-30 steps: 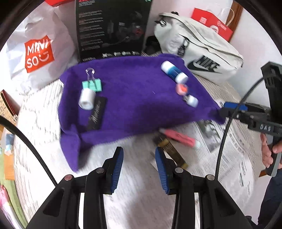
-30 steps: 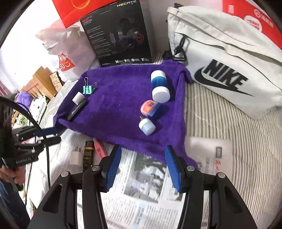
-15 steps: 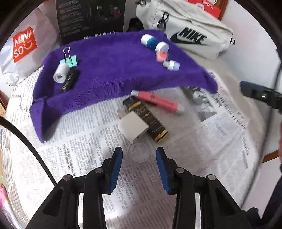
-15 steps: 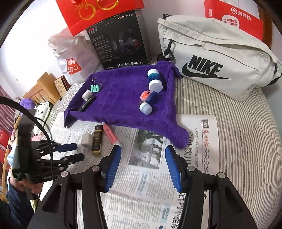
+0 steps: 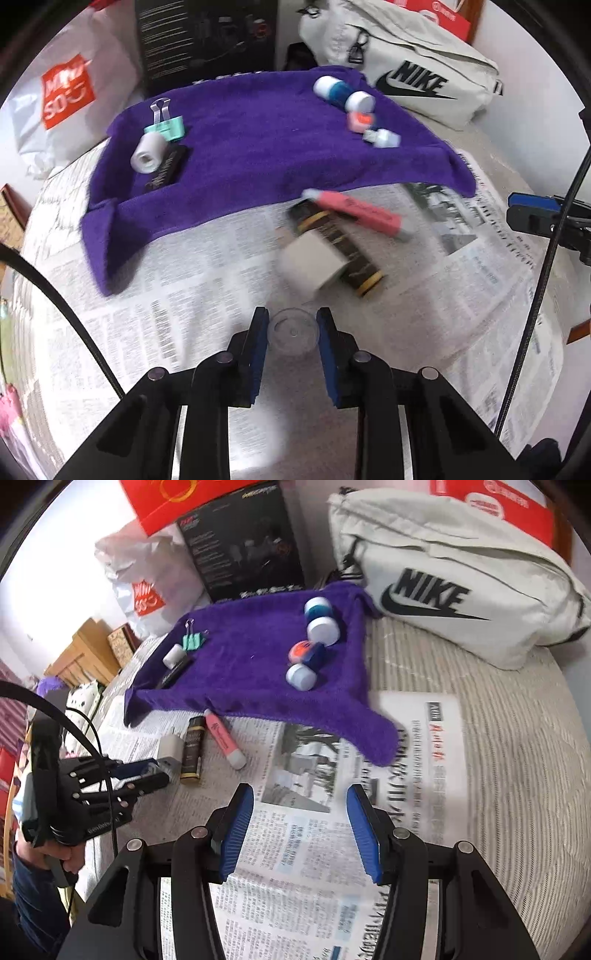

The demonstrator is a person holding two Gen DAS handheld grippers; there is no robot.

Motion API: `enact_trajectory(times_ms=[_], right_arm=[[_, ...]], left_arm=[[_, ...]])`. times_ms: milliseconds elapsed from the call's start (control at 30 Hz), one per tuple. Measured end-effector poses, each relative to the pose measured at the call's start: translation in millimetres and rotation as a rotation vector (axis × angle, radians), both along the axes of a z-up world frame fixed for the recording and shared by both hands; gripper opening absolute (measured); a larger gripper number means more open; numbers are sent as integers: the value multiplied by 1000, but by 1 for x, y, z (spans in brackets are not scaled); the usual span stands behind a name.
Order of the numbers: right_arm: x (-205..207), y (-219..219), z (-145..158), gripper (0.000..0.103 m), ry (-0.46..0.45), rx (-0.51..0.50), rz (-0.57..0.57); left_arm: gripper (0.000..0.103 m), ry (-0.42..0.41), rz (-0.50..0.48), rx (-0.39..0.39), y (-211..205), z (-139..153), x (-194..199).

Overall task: Organize rigid objects
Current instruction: 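Grasp the clear plastic cap with the left gripper while the right gripper grasps the pink highlighter, then set the pink highlighter on the towel with the right gripper while the left carries the clear cap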

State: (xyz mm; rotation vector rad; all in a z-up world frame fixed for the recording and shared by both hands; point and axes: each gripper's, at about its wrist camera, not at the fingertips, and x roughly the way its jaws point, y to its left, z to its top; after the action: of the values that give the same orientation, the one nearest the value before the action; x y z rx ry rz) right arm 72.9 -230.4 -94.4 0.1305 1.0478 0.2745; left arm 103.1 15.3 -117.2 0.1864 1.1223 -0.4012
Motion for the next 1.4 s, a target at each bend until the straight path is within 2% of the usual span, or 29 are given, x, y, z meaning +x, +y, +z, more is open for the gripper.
enact_trajectory(times_ms=[267, 367, 500, 600, 667, 700, 833, 933, 1000, 1400], right_arm=[[26, 55, -14, 52, -23, -32, 157], [38, 73, -25, 48, -18, -43, 225], [50, 90, -37, 35, -30, -86, 285], [57, 100, -42, 34, -42, -107, 321], [60, 107, -46, 28, -55, -127, 340], [60, 109, -46, 21, -71, -145, 344], [62, 102, -44, 16, -12, -121, 301], [52, 88, -45, 16, 43, -91, 228], [41, 85, -45, 16, 51, -91, 234], [35, 100, -47, 17, 4, -203, 261]], left_arm=[[25, 3, 137, 6, 55, -6, 12], [25, 3, 156, -19, 65, -8, 13], [25, -3, 152, -20, 66, -9, 11], [26, -3, 146, -28, 68, -7, 11], [26, -1, 151, -46, 72, -6, 9], [26, 0, 152, -56, 74, -5, 9], [26, -1, 158, -77, 77, -4, 9], [26, -8, 155, -73, 78, -4, 7], [26, -13, 154, -71, 77, -4, 6], [26, -17, 151, -45, 73, -5, 6]])
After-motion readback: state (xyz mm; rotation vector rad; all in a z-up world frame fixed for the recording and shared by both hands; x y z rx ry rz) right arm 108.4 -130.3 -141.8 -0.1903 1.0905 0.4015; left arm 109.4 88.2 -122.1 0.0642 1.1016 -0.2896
